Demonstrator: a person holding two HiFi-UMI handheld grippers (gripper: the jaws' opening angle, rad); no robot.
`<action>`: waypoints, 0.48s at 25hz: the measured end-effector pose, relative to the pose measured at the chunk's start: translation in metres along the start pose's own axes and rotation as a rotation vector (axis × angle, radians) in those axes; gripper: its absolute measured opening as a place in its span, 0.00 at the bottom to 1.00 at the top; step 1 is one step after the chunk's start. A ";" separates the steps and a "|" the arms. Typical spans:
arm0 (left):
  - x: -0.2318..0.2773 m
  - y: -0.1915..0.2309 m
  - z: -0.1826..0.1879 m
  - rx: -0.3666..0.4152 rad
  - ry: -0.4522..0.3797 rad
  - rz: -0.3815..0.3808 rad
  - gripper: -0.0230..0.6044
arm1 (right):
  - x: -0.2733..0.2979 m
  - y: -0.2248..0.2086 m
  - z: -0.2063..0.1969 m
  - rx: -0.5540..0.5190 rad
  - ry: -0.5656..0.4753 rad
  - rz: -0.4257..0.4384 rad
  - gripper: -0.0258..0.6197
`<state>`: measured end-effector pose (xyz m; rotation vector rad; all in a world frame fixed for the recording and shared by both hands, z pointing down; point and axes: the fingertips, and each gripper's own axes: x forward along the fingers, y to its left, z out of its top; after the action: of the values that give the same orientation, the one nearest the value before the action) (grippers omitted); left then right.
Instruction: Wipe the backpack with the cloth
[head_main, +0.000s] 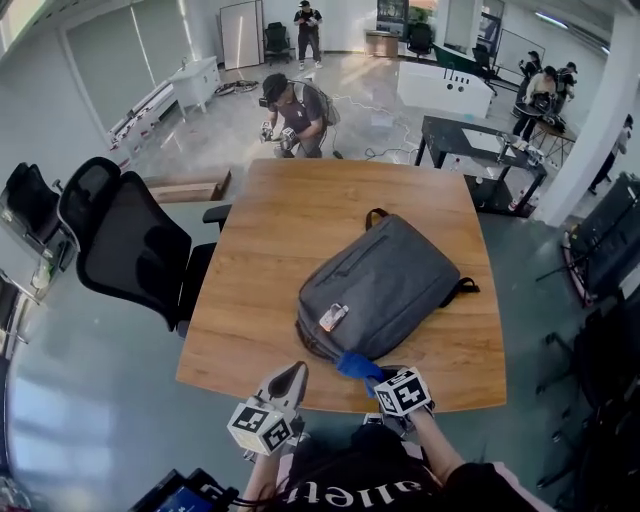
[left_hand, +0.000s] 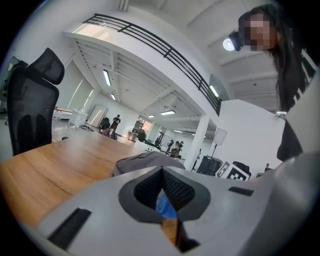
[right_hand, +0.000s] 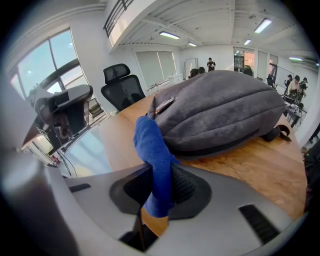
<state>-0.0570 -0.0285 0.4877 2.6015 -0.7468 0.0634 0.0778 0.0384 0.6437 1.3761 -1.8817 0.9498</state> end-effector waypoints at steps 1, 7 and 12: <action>0.009 -0.010 -0.004 0.002 0.005 -0.003 0.03 | -0.003 -0.012 -0.001 -0.004 -0.002 0.003 0.16; 0.053 -0.065 -0.031 0.022 0.045 -0.024 0.03 | -0.023 -0.079 -0.010 -0.030 -0.006 0.013 0.16; 0.077 -0.083 -0.038 0.028 0.063 0.009 0.03 | -0.037 -0.142 -0.010 -0.007 -0.020 -0.007 0.16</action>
<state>0.0540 0.0127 0.5012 2.6097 -0.7405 0.1593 0.2249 0.0373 0.6465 1.3922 -1.8924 0.9279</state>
